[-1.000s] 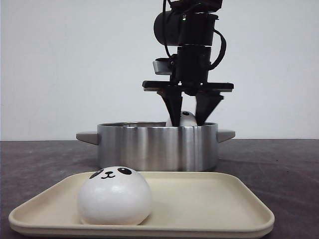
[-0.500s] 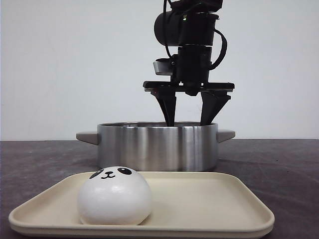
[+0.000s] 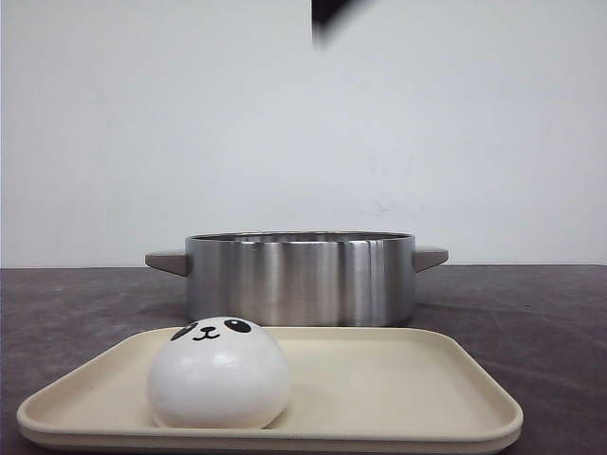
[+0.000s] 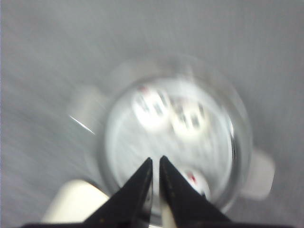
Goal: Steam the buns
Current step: 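Raise the right gripper out of the pot and away, then lower the left gripper around the last bun on the tray and grasp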
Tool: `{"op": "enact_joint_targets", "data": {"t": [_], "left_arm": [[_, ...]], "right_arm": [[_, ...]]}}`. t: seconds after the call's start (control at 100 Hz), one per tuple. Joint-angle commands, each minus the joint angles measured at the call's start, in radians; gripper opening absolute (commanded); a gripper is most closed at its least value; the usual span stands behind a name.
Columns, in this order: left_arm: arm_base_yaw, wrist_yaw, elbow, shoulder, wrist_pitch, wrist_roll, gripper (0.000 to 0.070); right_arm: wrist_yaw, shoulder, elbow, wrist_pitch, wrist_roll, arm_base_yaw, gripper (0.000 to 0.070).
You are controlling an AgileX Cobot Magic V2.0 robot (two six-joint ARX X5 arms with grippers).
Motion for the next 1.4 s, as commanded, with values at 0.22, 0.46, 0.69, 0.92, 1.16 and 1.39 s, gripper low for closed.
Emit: {"op": "enact_joint_targets", "data": {"t": [0.22, 0.46, 0.69, 0.92, 1.16, 1.39], "left_arm": [[-0.080, 0.156, -0.380, 0.035, 0.193, -0.142, 0.0552], [-0.211, 0.199, -0.643, 0.187, 0.417, -0.254, 0.0553], [-0.248, 0.192, -0.658, 0.422, 0.540, -0.303, 0.0553], [-0.250, 0.185, -0.658, 0.542, 0.608, -0.349, 0.0552], [-0.250, 0.147, -0.658, 0.575, 0.615, -0.354, 0.0548], [-0.250, 0.140, -0.658, 0.575, 0.599, -0.348, 0.0025]], "right_arm": [[0.081, -0.328, 0.024, 0.036, -0.051, 0.105, 0.0012], [0.106, -0.425, 0.024, -0.009, -0.063, 0.104, 0.0012], [0.097, -0.443, 0.023, -0.025, -0.064, 0.105, 0.0012], [0.097, -0.442, 0.023, -0.043, -0.069, 0.105, 0.0012], [0.098, -0.442, 0.023, -0.072, -0.083, 0.105, 0.0012], [0.098, -0.442, 0.023, -0.083, -0.087, 0.105, 0.0012]]}}
